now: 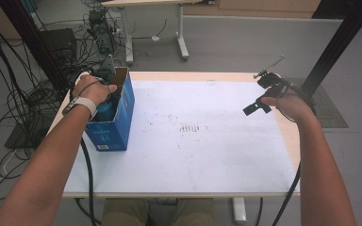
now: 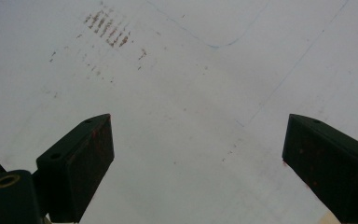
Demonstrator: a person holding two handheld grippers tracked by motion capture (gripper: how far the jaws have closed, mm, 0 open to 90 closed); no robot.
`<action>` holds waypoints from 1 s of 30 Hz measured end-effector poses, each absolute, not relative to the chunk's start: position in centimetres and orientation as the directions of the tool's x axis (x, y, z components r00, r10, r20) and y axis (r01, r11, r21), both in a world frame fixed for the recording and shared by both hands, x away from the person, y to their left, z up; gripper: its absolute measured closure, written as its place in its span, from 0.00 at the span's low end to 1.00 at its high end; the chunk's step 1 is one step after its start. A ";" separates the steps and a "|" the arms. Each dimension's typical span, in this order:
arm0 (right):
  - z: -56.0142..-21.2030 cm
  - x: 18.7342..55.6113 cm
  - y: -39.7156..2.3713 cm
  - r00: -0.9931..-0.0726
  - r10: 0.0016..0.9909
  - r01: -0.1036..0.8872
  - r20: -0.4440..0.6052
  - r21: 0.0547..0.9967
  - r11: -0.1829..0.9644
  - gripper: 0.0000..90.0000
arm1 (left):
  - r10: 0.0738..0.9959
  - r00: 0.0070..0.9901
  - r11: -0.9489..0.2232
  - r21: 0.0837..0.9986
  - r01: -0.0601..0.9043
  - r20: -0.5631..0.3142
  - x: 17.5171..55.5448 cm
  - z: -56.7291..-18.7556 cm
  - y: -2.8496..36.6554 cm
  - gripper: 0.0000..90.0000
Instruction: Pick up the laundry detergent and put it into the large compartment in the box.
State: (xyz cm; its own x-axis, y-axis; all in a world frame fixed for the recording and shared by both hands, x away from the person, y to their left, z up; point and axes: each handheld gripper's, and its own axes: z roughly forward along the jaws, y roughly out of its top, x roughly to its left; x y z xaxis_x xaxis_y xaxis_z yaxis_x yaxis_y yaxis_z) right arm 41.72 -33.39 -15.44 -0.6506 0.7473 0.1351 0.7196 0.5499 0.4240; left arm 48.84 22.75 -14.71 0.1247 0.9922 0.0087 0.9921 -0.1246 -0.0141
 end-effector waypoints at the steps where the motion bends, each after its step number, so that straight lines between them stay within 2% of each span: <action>1: -15.4 41.7 -33.3 -0.651 0.747 0.719 0.133 0.422 0.552 0.10 | 0.992 0.125 -0.125 -0.014 0.992 0.009 48.8 -14.7 22.7 0.42; 30: -15.4 41.8 -33.2 -0.653 0.745 0.719 0.134 0.420 0.554 0.10 | 0.992 0.122 -0.122 -0.008 0.992 0.000 48.9 -14.8 23.0 0.42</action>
State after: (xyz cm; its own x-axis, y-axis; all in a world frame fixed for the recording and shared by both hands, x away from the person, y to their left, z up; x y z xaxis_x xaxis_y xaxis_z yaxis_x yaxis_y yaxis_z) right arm 41.79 -33.19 -15.43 -0.6530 0.7454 0.1339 0.7188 0.5543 0.4196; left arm 48.87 22.96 -14.77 0.1224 0.9925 -0.0002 0.9925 -0.1224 -0.0081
